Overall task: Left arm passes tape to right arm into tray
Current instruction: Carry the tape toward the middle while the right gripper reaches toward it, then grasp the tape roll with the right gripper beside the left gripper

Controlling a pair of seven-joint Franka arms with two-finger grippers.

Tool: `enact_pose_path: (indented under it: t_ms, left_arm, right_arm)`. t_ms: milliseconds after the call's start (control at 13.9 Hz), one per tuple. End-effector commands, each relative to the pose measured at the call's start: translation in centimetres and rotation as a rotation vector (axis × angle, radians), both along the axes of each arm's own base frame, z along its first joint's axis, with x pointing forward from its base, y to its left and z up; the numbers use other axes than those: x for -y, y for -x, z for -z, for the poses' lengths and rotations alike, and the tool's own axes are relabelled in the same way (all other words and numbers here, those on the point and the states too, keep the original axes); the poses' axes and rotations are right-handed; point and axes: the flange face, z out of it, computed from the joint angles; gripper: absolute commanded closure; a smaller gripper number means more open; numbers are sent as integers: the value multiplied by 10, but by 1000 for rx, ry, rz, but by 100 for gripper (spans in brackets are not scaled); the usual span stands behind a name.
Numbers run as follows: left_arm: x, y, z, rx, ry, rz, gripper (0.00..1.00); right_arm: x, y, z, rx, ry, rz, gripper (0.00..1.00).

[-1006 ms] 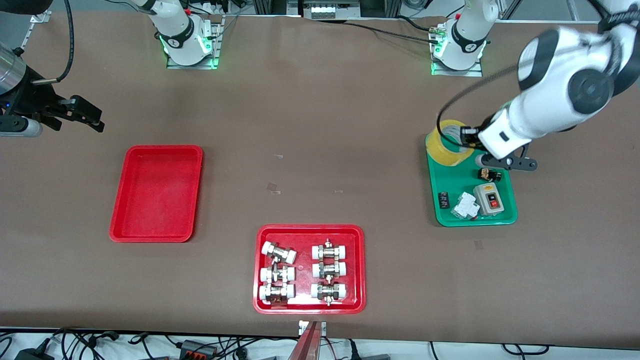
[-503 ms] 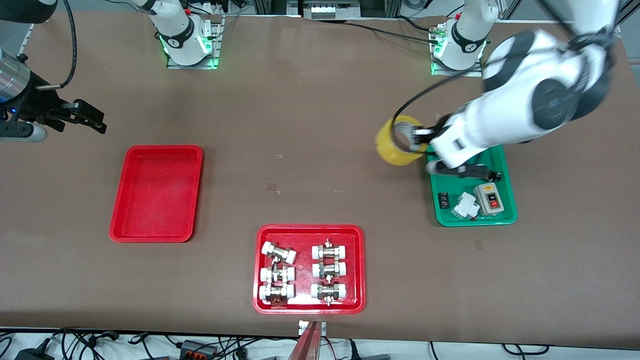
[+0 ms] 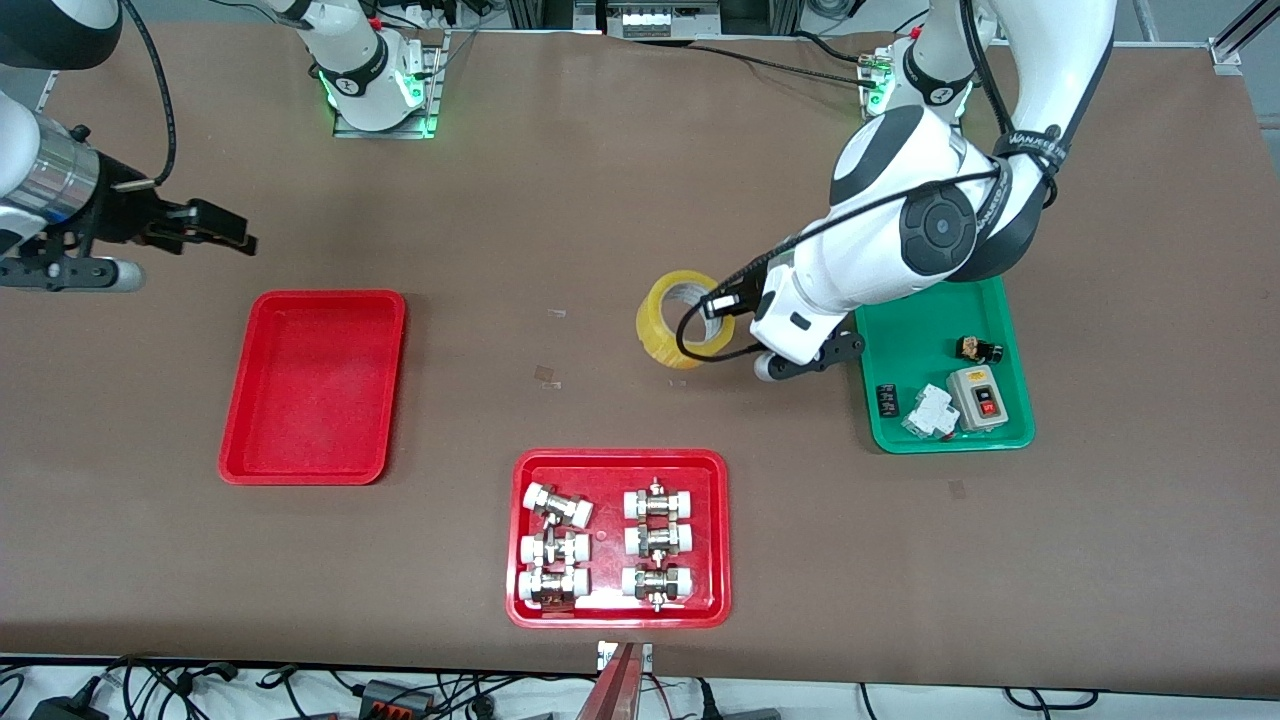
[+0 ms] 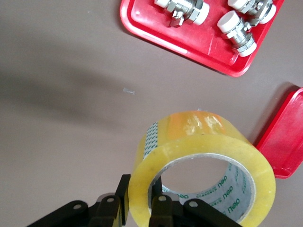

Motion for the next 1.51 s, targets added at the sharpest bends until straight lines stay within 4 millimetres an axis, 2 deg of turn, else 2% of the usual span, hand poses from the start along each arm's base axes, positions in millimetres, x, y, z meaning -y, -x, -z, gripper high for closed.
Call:
enact_pose_path:
  t_ms: [0, 72, 216, 431, 503, 575, 790, 1078, 1150, 1437]
  left_arm:
    - [44, 14, -9, -3, -1, -74, 100]
    - [47, 12, -8, 13, -1, -107, 100]
    - [48, -2, 16, 19, 30, -141, 100]
    - [67, -18, 52, 43, 160, -239, 100]
    - [86, -15, 63, 69, 198, -272, 100]
    - [93, -16, 72, 69, 242, -318, 100]
    - [98, -17, 77, -6, 372, -461, 100]
    - [101, -16, 79, -23, 387, -490, 99]
    - [109, -10, 79, -38, 389, -490, 99]
    - [111, -8, 79, -57, 389, -510, 98]
  right_arm:
    - [-20, -6, 9, -20, -138, -40, 0]
    - [-29, -15, 22, -32, -221, -35, 0]
    - [-53, -32, 43, -22, -337, -7, 0]
    - [-115, -49, 52, 37, -423, -30, 0]
    - [-134, -53, 58, 47, -472, -15, 0]
    - [-147, -60, 67, 66, -510, 10, 0]
    - [-190, -79, 95, 118, -536, 19, 0]
    - [-203, -106, 123, 164, -576, -14, 0]
    - [-207, -108, 130, 167, -582, -20, 0]
    - [-229, -108, 142, 209, -572, -23, 0]
